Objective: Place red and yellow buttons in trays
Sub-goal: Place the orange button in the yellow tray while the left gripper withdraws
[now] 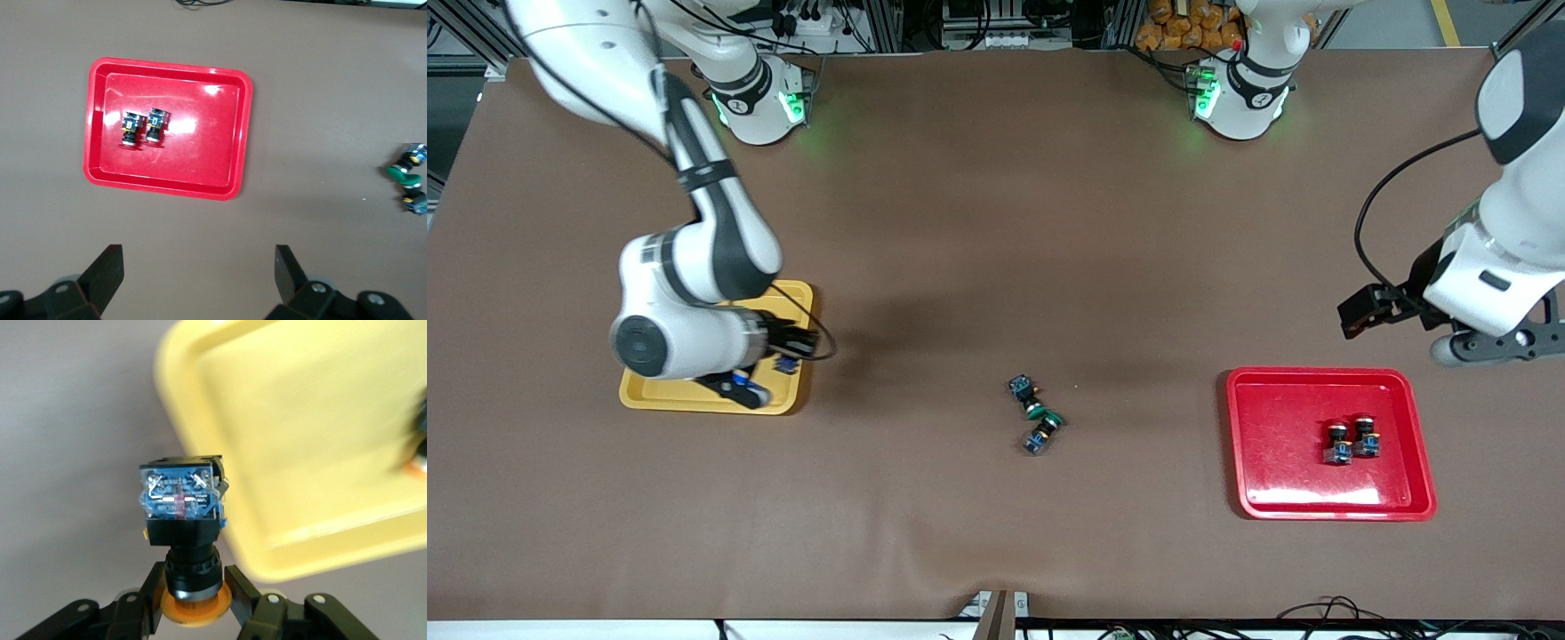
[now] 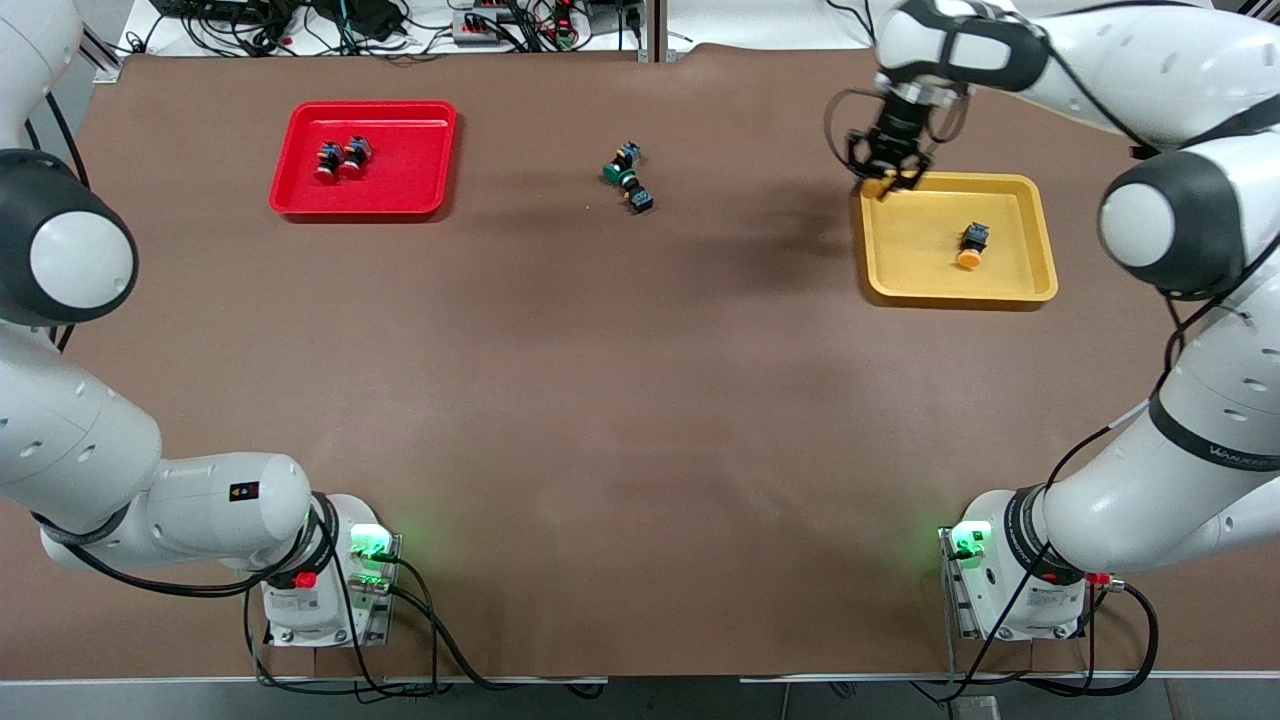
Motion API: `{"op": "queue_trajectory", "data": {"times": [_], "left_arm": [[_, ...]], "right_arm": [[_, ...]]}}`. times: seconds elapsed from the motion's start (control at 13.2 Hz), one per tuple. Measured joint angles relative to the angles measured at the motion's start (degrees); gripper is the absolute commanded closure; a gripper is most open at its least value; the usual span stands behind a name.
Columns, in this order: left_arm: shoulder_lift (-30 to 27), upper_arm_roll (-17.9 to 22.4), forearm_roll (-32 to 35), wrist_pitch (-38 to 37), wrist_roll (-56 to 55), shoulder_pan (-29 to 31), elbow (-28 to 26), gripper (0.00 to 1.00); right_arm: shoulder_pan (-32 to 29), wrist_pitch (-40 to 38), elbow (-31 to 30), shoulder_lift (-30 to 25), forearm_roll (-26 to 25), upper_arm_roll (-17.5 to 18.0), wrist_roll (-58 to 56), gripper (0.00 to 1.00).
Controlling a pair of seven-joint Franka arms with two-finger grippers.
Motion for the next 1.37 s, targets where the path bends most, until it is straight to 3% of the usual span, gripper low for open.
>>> {"op": "queue_trajectory", "data": {"times": [0.23, 0.46, 0.53, 0.61, 0.68, 0.91, 1.06, 1.37], "left_arm": [[-0.81, 5.34, -2.58, -0.02, 0.08, -4.14, -0.12, 0.00], [-2.13, 11.54, -4.34, -0.09, 3.26, -8.75, -0.12, 0.00], [-2.66, 12.09, -4.38, -0.37, 4.32, -9.07, -0.13, 0.00], [-3.07, 12.25, -4.47, -0.67, 4.76, -9.12, -0.13, 0.00], [-3.30, 12.30, -4.76, -0.74, 4.89, -9.15, -0.13, 0.00], [-3.33, 12.36, -5.15, -0.75, 5.35, -9.20, -0.19, 0.00], [-3.34, 12.56, -5.15, -0.75, 5.36, -9.18, -0.19, 0.00], [-3.33, 12.87, -5.39, -0.76, 5.36, -9.07, -0.30, 0.00]], "right_arm": [[-3.05, 9.52, -9.16, -1.25, -0.11, 0.01, -6.26, 1.00], [-4.35, 14.44, -12.42, -1.28, -0.33, -0.01, -11.22, 1.00], [-5.83, 15.19, -13.15, -1.26, -0.33, -0.02, -13.59, 0.91], [-7.61, 15.45, -13.64, -1.22, -0.33, -0.05, -15.55, 0.14], [-8.98, 15.44, -13.93, -1.22, -0.33, -0.05, -16.73, 0.00], [-9.44, 14.85, -13.76, -1.25, -0.31, 0.45, -17.05, 0.00], [-9.23, 9.33, -10.90, -1.46, -0.32, 0.92, -16.95, 0.00], [-8.82, -9.38, 4.73, -2.84, -0.43, 1.31, -16.95, 0.00]]}}
